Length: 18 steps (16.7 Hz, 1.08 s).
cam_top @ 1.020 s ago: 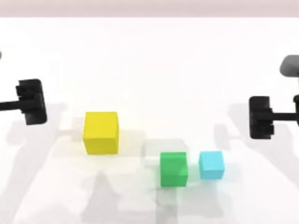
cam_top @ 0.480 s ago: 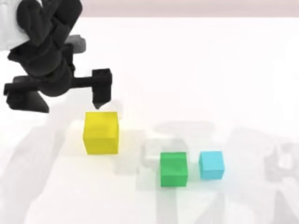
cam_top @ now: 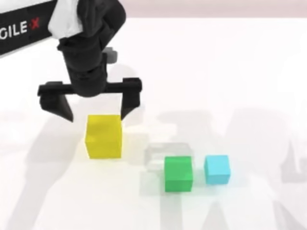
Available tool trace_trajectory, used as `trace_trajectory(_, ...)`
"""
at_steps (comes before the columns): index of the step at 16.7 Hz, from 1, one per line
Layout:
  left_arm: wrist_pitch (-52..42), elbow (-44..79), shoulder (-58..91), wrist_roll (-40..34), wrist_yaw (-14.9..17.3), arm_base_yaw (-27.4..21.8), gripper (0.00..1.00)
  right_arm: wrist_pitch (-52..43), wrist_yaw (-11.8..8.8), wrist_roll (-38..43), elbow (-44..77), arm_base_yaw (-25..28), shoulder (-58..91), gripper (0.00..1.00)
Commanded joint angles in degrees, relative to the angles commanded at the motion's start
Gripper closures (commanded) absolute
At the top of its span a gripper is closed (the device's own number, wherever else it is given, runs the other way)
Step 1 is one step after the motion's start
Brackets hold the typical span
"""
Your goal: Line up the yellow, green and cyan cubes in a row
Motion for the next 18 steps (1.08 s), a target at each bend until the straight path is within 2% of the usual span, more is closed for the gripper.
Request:
trace_trajectory(7, 0.9, -0.6, 0.5, 0.1, 0.0, 0.1, 0.00, 0.1, 0.0, 0.0, -0.1, -0.1, -0.2, 0.00)
trace_trajectory(14, 16.4, -10.5, 5.5, 0.2, 0.0, 0.1, 0.00, 0.1, 0.0, 0.0, -0.1, -0.1, -0.2, 0.00)
trace_trajectory(18, 18.2, -11.9, 6.4, 0.2, 0.0, 0.1, 0.00, 0.1, 0.0, 0.0, -0.1, -0.1, -0.2, 0.00)
